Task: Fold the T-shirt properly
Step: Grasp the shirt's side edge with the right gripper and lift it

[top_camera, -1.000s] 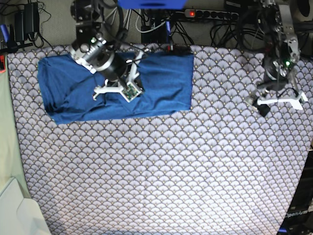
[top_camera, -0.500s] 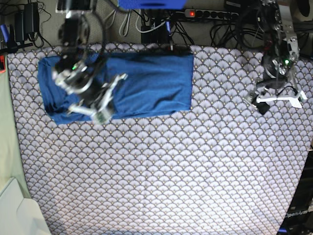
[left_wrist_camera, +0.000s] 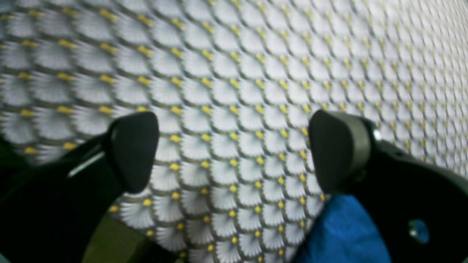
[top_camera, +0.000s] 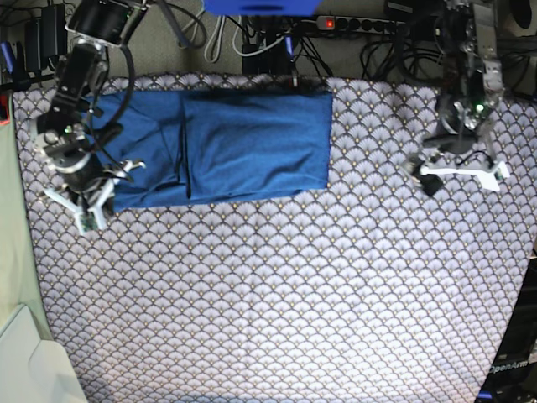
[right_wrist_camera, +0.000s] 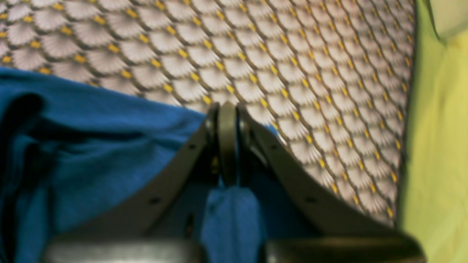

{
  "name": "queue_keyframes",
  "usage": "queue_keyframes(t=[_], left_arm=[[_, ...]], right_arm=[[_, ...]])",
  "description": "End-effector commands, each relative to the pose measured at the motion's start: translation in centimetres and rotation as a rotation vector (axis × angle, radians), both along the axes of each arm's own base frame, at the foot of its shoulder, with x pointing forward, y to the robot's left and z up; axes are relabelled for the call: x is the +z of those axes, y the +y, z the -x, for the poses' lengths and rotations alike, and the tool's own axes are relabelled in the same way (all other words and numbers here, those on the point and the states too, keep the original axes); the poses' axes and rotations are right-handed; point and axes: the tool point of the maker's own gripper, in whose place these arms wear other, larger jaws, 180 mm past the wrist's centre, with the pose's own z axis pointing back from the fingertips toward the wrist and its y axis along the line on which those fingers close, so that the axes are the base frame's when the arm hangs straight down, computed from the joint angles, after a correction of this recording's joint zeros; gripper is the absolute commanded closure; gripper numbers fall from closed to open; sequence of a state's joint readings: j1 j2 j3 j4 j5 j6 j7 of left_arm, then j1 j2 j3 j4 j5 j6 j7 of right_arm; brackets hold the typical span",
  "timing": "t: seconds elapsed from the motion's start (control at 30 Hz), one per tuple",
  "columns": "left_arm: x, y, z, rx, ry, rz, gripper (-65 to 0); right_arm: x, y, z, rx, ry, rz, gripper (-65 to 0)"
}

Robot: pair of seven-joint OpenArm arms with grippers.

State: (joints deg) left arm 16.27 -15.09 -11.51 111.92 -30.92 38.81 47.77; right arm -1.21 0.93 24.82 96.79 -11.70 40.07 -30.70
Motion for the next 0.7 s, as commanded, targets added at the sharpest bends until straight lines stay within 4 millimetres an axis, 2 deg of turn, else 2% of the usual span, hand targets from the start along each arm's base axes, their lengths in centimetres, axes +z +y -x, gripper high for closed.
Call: queue_keyframes(t=[0.0,0.07,0.13,0.2,0.3,0.47,0.67], left_arm=[[0.9,0.0,-0.4,0.000,-0.022,-0.003,-65.0],[0.7,-0.4,-0.5,-0.011,-0.019,0.001,-65.0],[0.7,-0.5,-0.5,-0.010,-0.019,0.004,-65.0],[0.7,-0.4,-0.5,-0.008,-0.020,0.002,-65.0],[0.6,-0.3,-0.5,-0.006,-0.016,-0.001,-65.0],[1.1,-0.2,-1.0,-0.006,-0.032,-0.004,-65.0],[1.2,-0.3,-1.2,-0.010,-0.036,-0.002,-65.0]], right_arm=[[1.2,-0.8,-0.3,-0.017,-0.044,0.003,-4.6],[1.0,-2.1,0.2,-0.054,-0.039,0.005,-10.9],[0.1,-3.7,1.0,-0.094,0.003,0.013,-20.1],[-1.5,-5.2,2.1,-0.118,0.086,0.028,-28.1],[-3.8,-6.3,3.2,-0.134,0.180,0.028,-35.1],[-5.1,-6.4,3.9,-0.141,0.219,0.017,-35.9],[-5.5,-8.5,5.4,-0.220,0.228,-0.003,-35.9]])
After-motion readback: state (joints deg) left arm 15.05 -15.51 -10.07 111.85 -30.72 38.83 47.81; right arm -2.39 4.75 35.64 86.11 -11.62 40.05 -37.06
